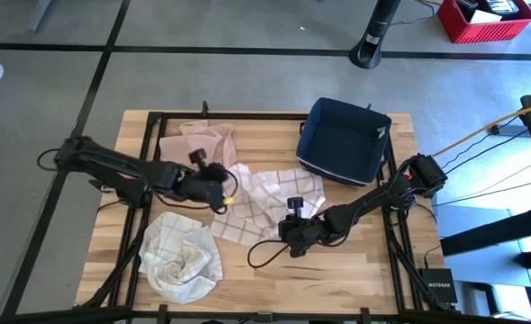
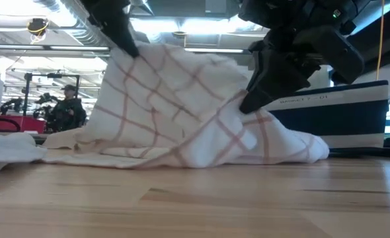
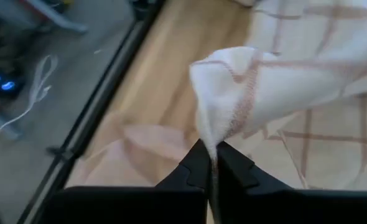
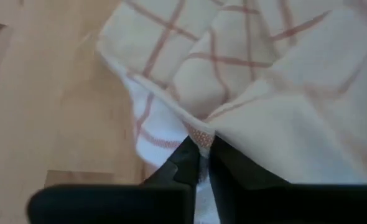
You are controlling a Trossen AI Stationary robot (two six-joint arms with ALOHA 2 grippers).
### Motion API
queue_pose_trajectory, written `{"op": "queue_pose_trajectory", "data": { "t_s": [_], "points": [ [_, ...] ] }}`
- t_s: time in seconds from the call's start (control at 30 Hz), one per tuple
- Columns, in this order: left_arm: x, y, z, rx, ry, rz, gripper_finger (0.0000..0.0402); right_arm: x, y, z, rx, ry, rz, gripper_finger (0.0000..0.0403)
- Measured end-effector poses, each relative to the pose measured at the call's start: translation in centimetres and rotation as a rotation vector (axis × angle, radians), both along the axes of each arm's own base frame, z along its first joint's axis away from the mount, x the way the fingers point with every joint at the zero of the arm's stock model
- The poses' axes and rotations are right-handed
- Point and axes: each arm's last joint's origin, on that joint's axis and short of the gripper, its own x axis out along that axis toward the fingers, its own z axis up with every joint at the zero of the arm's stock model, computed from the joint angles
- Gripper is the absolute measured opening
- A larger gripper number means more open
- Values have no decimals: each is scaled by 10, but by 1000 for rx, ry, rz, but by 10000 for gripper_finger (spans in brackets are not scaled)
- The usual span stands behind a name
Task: Fold towel
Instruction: Fold the white with red-stripe towel
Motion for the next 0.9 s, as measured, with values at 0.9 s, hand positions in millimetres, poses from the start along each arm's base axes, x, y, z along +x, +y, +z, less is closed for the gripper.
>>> {"op": "queue_pose_trajectory", "data": {
  "t_s": [0.9],
  "points": [
    [-21,4,3,149,-7,170,7,-11,-21,52,-164,-32,-63,147]
  ]
}}
